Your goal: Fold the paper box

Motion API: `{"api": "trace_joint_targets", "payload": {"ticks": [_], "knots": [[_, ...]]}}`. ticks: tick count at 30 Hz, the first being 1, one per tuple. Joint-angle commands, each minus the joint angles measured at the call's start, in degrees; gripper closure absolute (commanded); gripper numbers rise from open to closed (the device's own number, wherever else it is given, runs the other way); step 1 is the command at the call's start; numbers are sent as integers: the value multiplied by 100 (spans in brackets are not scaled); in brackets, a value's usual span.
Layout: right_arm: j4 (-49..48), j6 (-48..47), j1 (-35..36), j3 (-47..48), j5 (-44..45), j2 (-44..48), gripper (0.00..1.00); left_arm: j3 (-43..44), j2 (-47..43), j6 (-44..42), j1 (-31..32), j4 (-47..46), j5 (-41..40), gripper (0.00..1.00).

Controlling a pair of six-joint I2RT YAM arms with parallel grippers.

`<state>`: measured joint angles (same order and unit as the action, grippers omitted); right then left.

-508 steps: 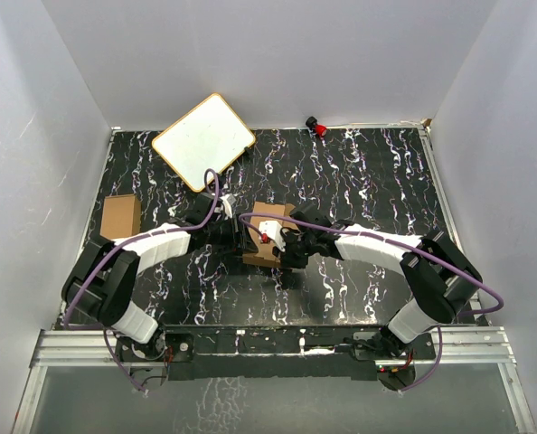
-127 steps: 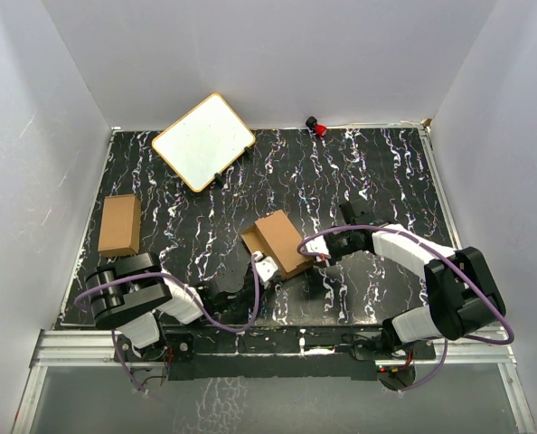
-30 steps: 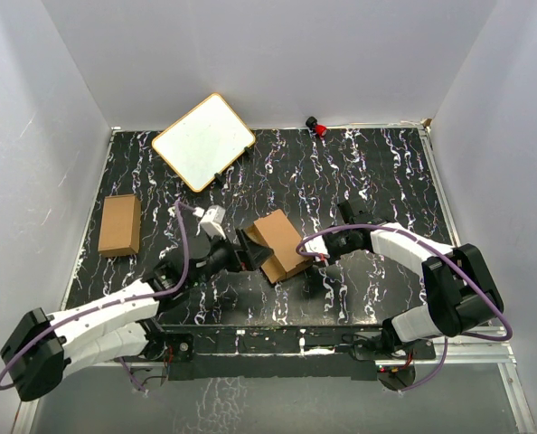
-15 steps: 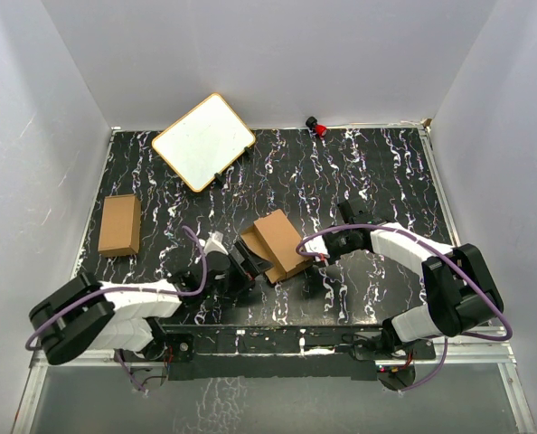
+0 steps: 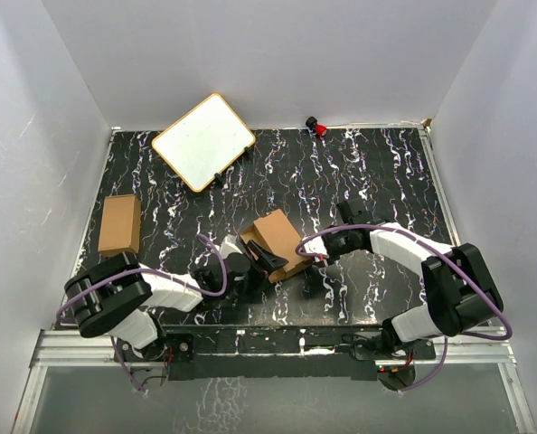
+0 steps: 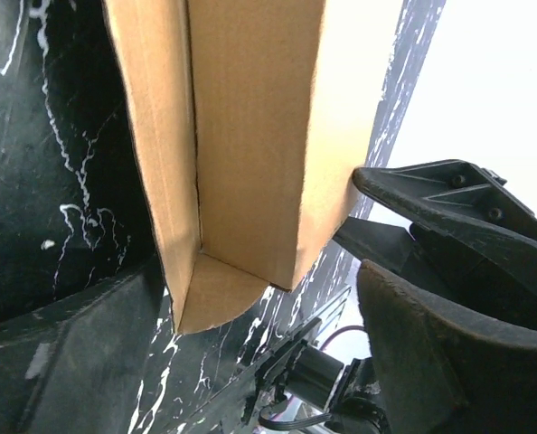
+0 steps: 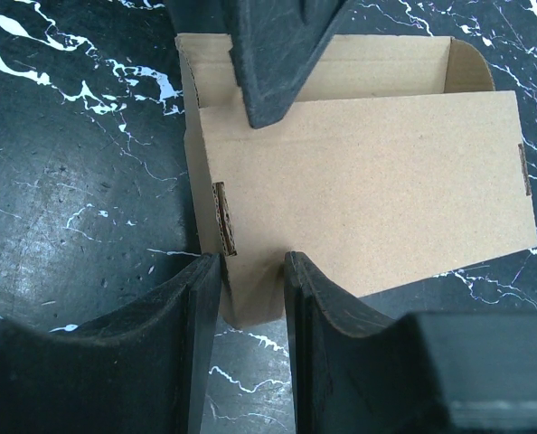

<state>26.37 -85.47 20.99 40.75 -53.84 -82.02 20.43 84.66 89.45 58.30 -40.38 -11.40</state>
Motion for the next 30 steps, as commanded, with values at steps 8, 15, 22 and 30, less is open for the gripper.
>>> {"api": "trace_joint_targets", "payload": {"ticks": [8,15,22,30], "knots": [[162,-90,104,12,166,-174,62,521,-1,770,282,1312,-359,40],[151,-92,122,12,173,-183,62,748,110,655,287,1741,-343,51],[156,-96,150,12,190,-208,62,1063,195,318,287,2058,-264,66],[159,-93,159,20,208,-225,62,1290,197,-7,285,2311,-251,74]]}}
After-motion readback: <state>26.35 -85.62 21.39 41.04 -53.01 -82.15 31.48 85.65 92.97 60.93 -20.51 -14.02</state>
